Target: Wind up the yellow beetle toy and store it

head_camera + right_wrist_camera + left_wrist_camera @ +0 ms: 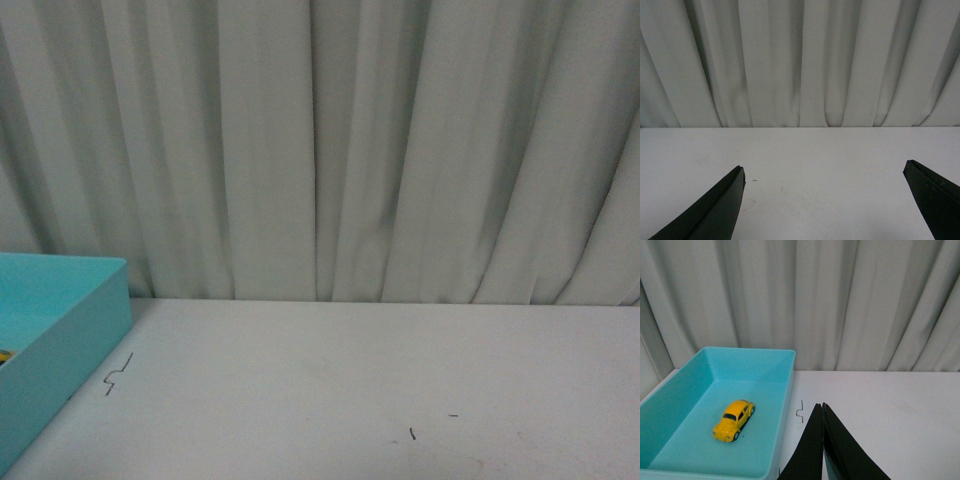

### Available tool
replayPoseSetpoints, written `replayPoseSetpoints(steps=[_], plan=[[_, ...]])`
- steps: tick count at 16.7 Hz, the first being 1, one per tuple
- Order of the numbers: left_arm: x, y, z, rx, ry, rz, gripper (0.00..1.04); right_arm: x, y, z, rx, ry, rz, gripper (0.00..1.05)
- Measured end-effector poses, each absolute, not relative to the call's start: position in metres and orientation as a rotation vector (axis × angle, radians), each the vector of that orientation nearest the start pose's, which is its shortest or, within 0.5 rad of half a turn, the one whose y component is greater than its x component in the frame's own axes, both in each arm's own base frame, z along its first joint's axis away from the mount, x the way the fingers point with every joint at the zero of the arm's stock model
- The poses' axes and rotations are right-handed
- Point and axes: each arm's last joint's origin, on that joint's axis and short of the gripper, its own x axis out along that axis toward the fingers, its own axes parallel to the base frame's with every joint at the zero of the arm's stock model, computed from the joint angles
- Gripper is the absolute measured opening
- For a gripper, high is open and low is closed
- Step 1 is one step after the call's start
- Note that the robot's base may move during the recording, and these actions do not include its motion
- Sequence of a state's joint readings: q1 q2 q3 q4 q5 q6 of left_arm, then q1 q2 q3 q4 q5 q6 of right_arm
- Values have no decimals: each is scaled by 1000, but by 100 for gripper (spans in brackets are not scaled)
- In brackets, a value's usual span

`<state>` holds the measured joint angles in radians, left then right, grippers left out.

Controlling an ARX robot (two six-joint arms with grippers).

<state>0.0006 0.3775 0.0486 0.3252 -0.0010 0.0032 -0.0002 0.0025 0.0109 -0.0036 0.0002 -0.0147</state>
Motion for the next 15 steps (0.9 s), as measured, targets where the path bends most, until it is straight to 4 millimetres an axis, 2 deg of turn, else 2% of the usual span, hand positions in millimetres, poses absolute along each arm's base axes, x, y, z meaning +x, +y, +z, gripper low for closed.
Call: replayPoseSetpoints(steps=[5, 7, 13, 15], plan=[[119, 0, 176, 3, -1, 2, 2, 97, 0, 167, -14, -5, 0, 98], [117, 0, 169, 3, 1, 2, 2, 97, 0, 167, -14, -4, 0, 98], [108, 0, 169, 4, -9, 2, 2, 97, 0, 167, -14, -5, 0, 98], [100, 0, 162, 4, 46, -2, 2, 97, 0, 167, -15, -5, -1, 98]])
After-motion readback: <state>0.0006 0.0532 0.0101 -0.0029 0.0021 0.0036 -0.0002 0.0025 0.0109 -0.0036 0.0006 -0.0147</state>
